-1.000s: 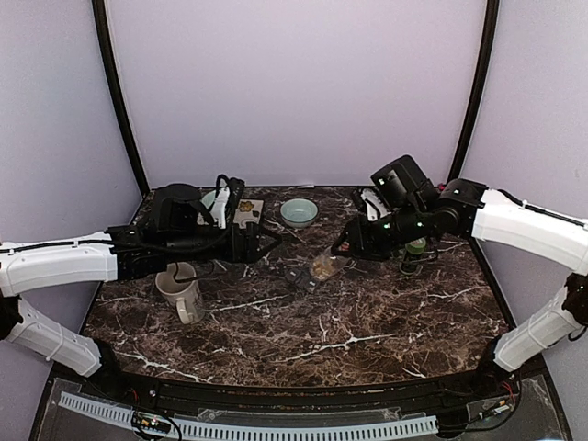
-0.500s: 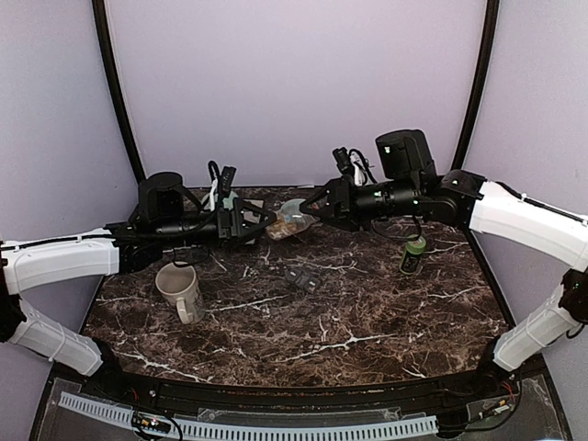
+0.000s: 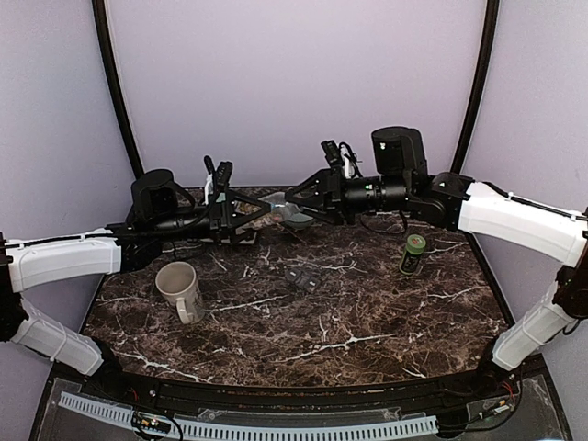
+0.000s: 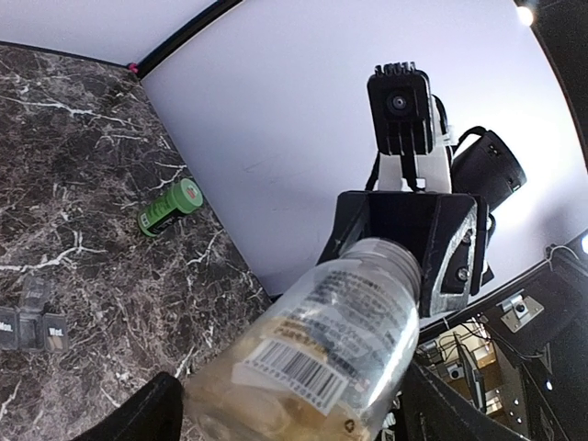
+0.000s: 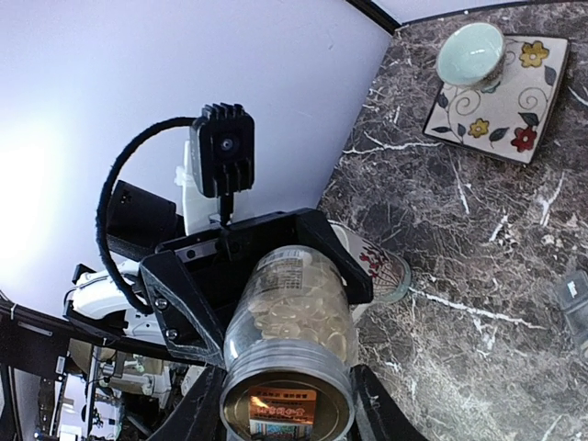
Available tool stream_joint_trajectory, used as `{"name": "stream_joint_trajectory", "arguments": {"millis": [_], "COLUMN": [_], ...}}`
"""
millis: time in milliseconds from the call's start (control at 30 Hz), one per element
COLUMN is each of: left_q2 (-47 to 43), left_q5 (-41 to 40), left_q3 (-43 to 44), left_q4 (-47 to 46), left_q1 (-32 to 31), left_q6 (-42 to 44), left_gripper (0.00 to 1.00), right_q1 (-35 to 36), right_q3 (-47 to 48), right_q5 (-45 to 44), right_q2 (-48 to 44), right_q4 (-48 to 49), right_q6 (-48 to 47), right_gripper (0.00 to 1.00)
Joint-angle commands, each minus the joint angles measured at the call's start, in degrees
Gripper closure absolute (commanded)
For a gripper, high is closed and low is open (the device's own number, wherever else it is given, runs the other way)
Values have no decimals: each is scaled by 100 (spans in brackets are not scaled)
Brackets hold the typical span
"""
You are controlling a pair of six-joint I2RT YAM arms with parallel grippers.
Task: Sort the pills into containers
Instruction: Hold the pill bottle, then unscrew the lid of the pill bottle.
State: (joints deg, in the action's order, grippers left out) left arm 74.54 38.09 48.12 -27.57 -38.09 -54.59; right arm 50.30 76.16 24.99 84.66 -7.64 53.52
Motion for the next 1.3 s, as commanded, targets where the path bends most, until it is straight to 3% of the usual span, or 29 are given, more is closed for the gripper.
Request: {"name": "stream_joint_trajectory", "arguments": {"millis": [0, 400, 600, 767, 1067, 1267], "left_q2": [-1, 8, -6, -61, 25, 254], "left_q5": [390, 773, 843, 807, 1039, 1476], "left_q3": [-119, -110, -122, -113, 13, 200], "left_q4": [-598, -1248, -1415, -1362, -1485, -2104], "left_q1": [29, 47, 47, 51, 56, 64], "left_q6": [-245, -658, -766, -732, -778, -1273], "left_gripper": [15, 22, 38, 43, 86, 100], "right_q1": [41, 42, 41, 45, 41, 42], "right_q3": [-22, -335, -417, -467, -576, -503], "right_q5": [174, 601, 645, 693, 761, 832], "right_q2": [15, 35, 42, 16, -117, -267], "right_q4": [830, 1326, 1411, 1355, 1170, 573], "right_q6": [123, 675, 720, 722, 569, -391], "right_gripper": [100, 100, 100, 100, 100, 100]}}
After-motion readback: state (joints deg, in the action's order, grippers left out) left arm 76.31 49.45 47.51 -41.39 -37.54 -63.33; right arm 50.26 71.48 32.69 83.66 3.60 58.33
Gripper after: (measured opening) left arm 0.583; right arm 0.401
